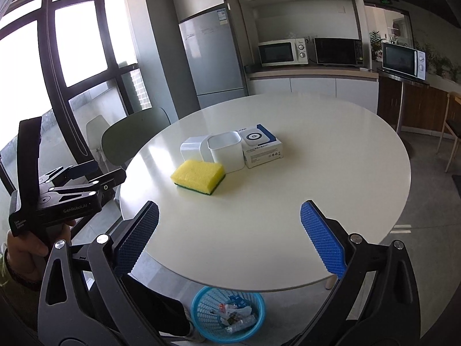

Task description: Collect trash

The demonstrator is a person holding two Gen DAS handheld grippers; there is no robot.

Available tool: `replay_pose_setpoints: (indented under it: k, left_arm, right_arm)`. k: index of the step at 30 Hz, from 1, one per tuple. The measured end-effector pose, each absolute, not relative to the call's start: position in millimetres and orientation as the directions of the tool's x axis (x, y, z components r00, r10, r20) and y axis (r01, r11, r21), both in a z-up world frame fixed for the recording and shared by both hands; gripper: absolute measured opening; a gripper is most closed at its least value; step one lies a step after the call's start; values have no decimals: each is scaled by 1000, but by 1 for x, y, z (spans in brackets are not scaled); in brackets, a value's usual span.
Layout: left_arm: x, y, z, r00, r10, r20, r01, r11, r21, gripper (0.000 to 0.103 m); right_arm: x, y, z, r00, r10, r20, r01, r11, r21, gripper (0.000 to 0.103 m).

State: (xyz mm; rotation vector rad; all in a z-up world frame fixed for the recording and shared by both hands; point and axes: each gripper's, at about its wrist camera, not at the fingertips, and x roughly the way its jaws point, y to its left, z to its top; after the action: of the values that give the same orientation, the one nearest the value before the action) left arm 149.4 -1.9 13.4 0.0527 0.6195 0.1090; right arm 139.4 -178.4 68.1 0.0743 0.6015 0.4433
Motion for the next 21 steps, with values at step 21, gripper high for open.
replay_pose_setpoints:
  k: [21]
  left_arm:
    - [252,-8,-15,748,118,-653,-61,992,109,87]
  right_arm:
    - [279,-147,65,631,451,-631,-387,888,248,91]
